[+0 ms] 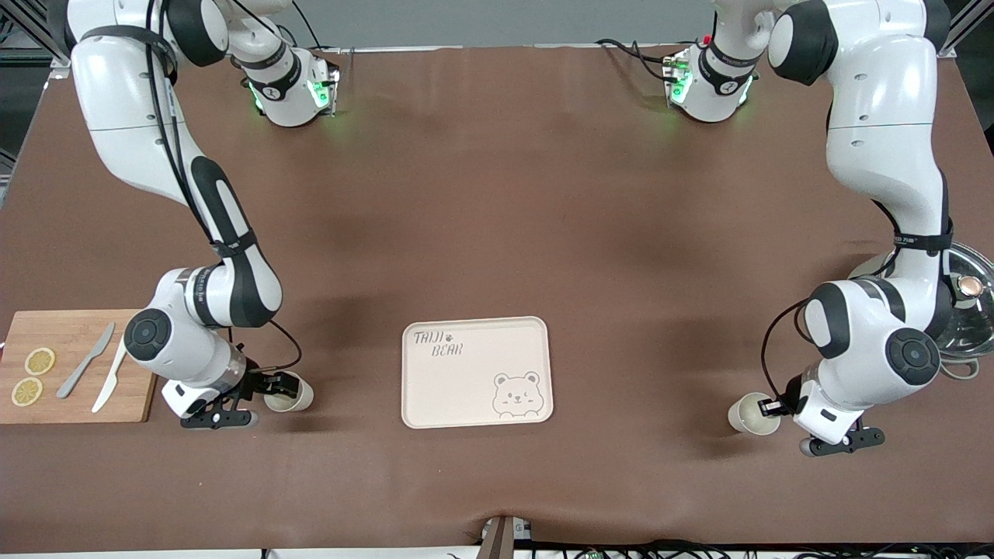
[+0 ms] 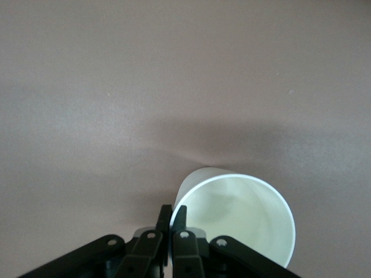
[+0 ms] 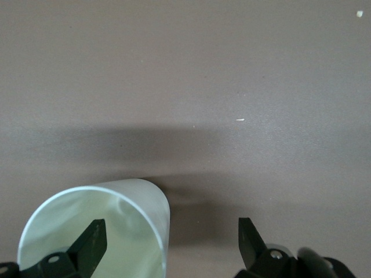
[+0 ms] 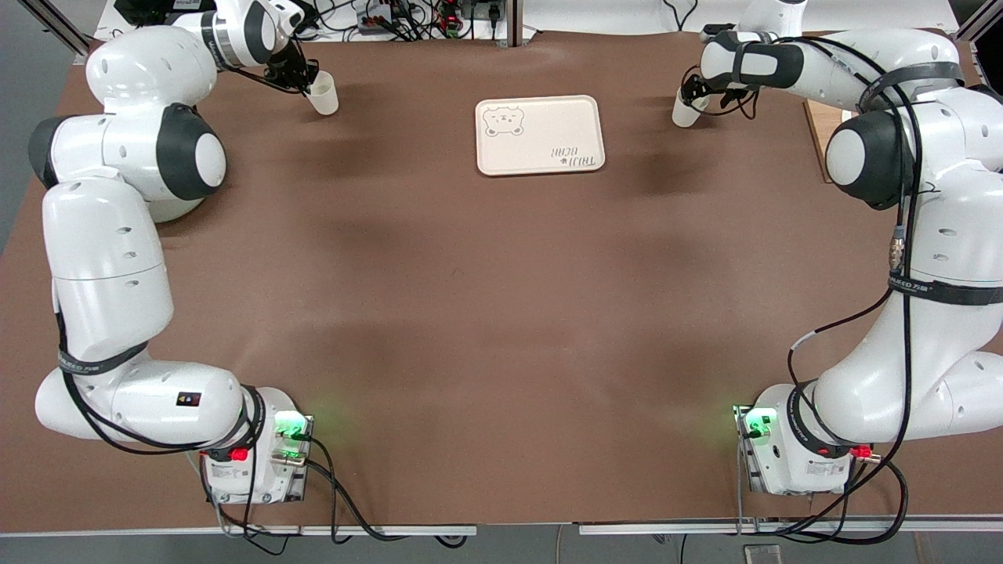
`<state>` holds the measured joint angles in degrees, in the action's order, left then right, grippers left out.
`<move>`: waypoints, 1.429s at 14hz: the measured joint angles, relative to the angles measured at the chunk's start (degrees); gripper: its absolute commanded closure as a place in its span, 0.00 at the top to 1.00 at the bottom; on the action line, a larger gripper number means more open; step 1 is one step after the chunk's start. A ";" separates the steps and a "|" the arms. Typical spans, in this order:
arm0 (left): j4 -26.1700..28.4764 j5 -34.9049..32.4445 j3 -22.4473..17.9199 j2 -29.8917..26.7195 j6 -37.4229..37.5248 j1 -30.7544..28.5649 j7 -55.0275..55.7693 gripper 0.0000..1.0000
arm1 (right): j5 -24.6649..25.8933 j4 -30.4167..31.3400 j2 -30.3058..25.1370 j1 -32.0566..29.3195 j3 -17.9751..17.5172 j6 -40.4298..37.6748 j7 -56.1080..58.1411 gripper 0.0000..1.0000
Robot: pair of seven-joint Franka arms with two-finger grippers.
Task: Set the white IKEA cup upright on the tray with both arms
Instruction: 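Close the right gripper and the left gripper on the cup rims, then carry the cups toward the tray with the right and left grippers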
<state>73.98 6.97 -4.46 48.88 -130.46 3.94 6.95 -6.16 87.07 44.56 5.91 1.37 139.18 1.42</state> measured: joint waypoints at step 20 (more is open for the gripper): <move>-1.65 0.00 -0.15 -7.78 10.70 15.44 31.44 0.00 | -0.13 -0.38 0.23 0.02 0.00 -0.01 -0.02 0.00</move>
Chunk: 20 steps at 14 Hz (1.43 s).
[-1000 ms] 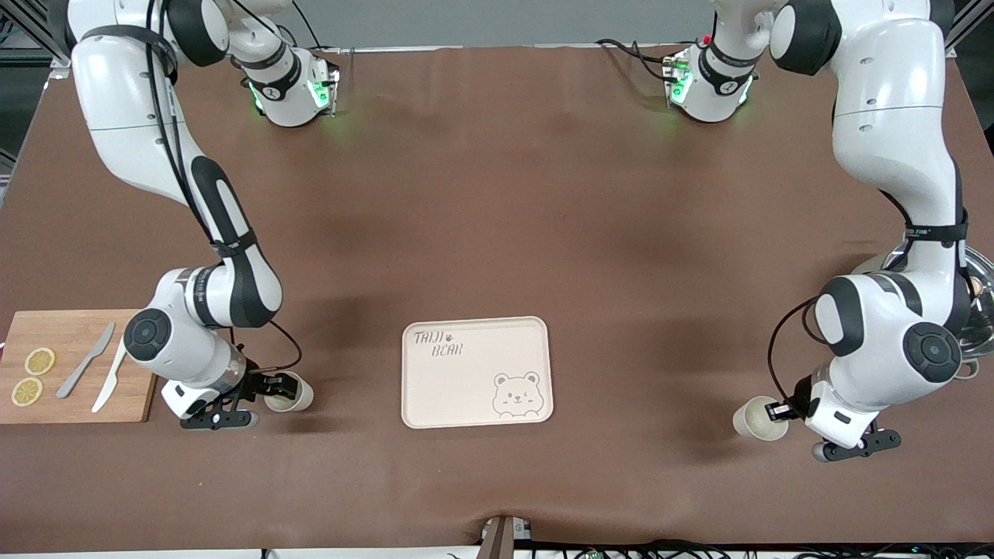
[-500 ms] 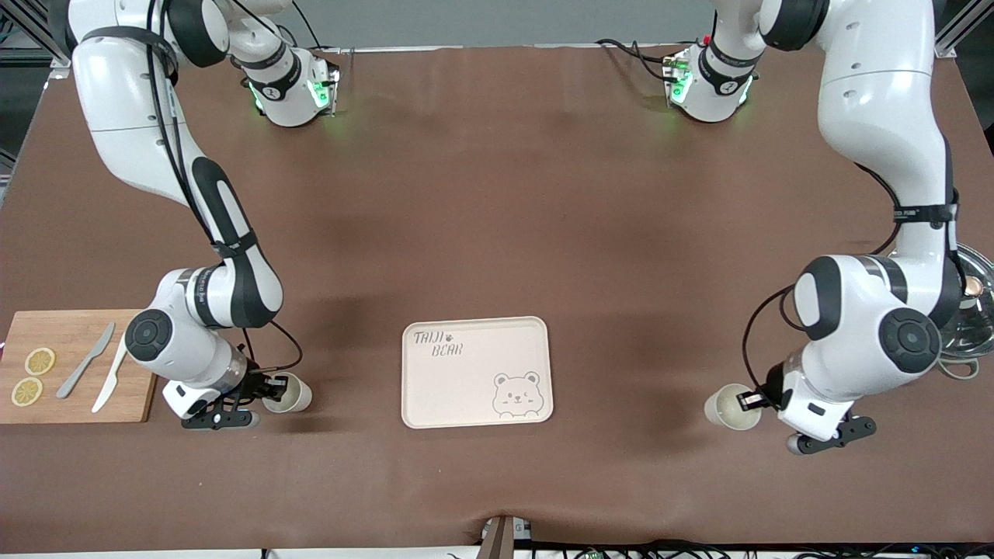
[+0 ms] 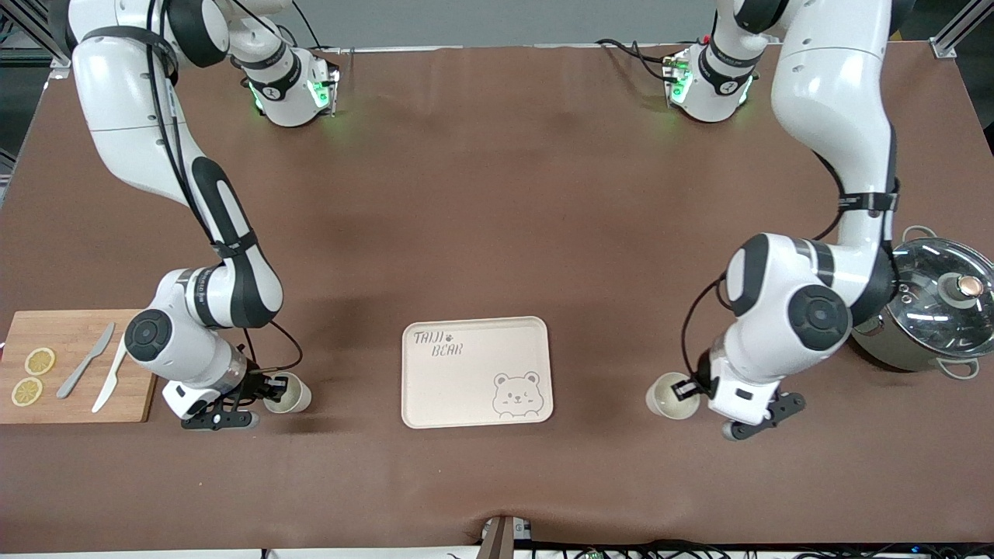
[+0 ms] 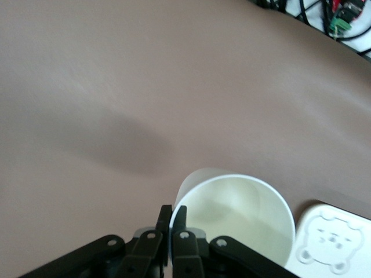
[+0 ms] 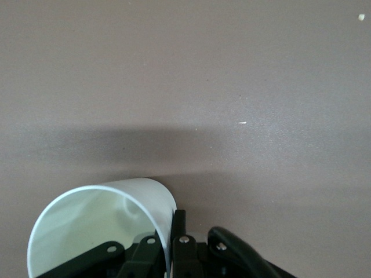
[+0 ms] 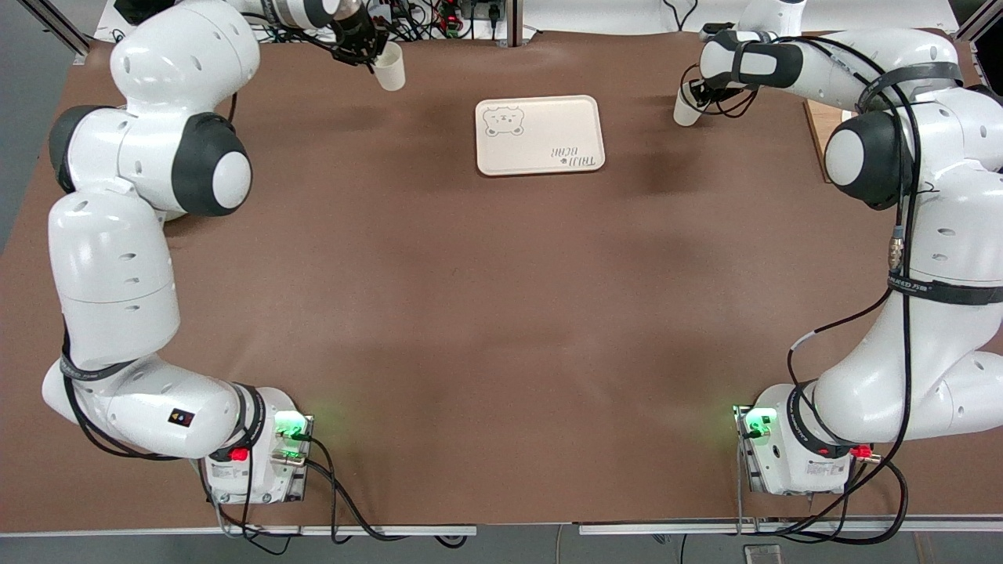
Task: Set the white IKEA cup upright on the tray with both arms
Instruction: 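Carry the cups toward the tray with the right and left grippers, then lower both cups upright onto the white tray with both grippers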
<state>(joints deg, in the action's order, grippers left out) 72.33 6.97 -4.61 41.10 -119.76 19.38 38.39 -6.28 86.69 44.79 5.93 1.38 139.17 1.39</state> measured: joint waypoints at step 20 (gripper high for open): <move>-2.25 0.00 -3.17 10.48 -11.79 19.83 25.97 0.00 | -4.99 -16.67 -0.37 8.94 -0.60 -18.99 -21.16 0.00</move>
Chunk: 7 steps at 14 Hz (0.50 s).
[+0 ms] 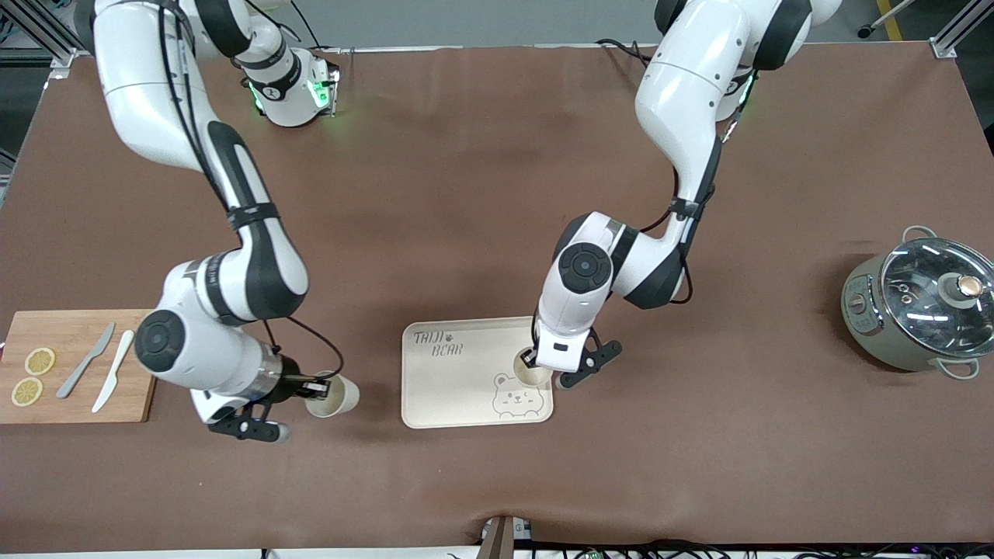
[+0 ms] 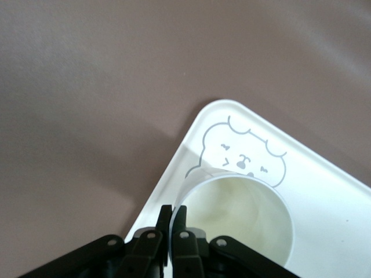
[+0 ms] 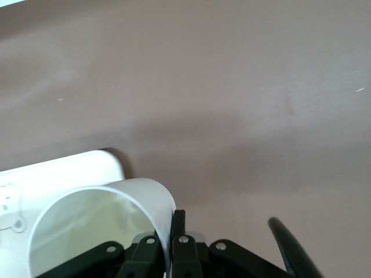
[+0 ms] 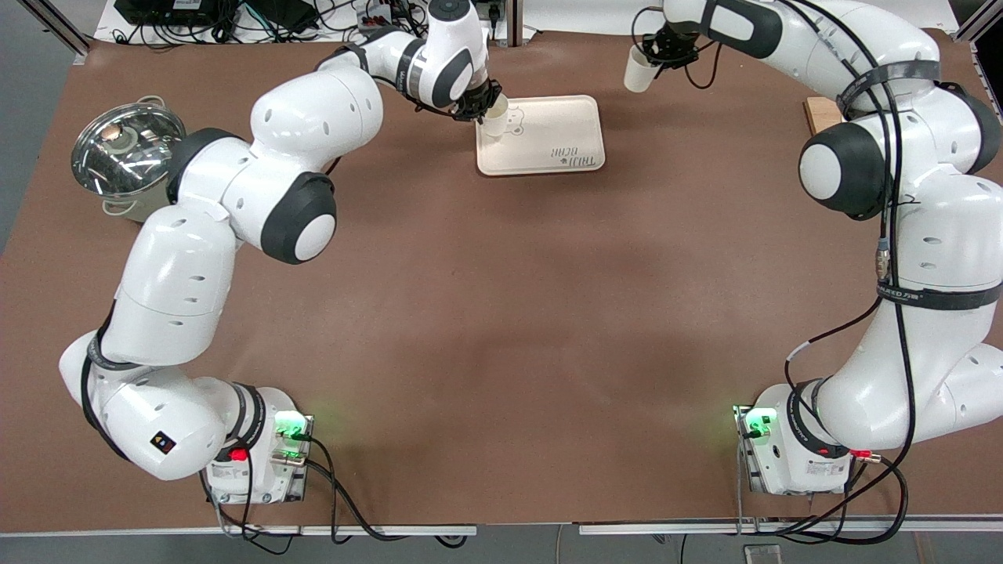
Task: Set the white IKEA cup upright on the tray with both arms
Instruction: 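Lower both cups upright onto the white tray with both grippers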
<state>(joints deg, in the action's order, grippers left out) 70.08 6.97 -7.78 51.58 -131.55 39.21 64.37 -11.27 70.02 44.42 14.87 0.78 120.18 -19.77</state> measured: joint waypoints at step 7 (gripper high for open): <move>-0.34 0.00 0.00 1.58 -2.27 0.90 0.00 0.59 | 0.55 -0.35 0.16 7.23 0.13 2.52 -12.58 0.00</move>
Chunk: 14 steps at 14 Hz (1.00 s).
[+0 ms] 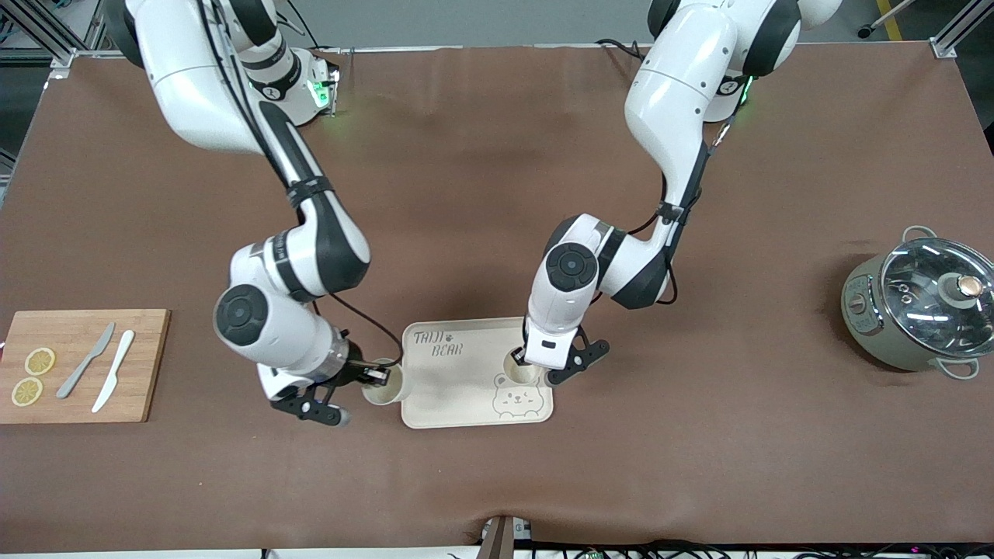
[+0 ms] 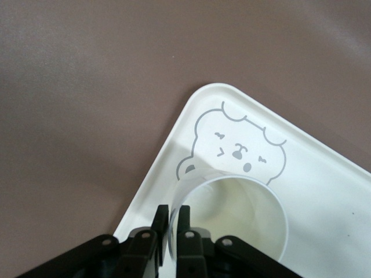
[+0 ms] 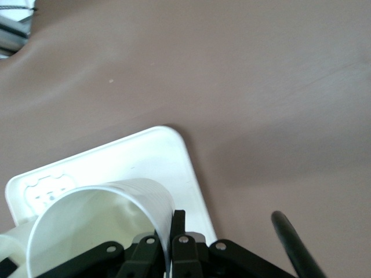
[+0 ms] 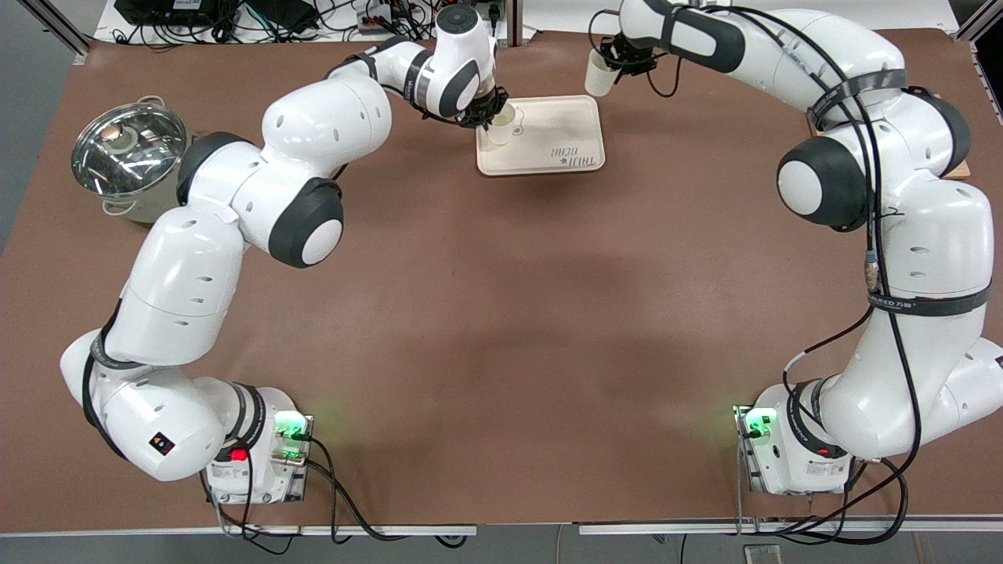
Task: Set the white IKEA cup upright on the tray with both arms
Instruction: 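Lower both cups upright onto the white tray with both grippers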
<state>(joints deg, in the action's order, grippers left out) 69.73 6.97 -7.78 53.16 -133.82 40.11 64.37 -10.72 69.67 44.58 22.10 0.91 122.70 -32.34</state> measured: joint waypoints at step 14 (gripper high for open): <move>-1.86 0.00 -1.08 -8.52 7.79 -5.16 -4.21 1.00 | 6.16 0.16 7.03 5.77 0.30 10.19 -8.98 0.00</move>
<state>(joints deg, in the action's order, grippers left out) 67.87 6.97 -8.87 44.64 -126.04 34.95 60.16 -4.56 69.83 51.61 27.88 1.20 132.90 -41.32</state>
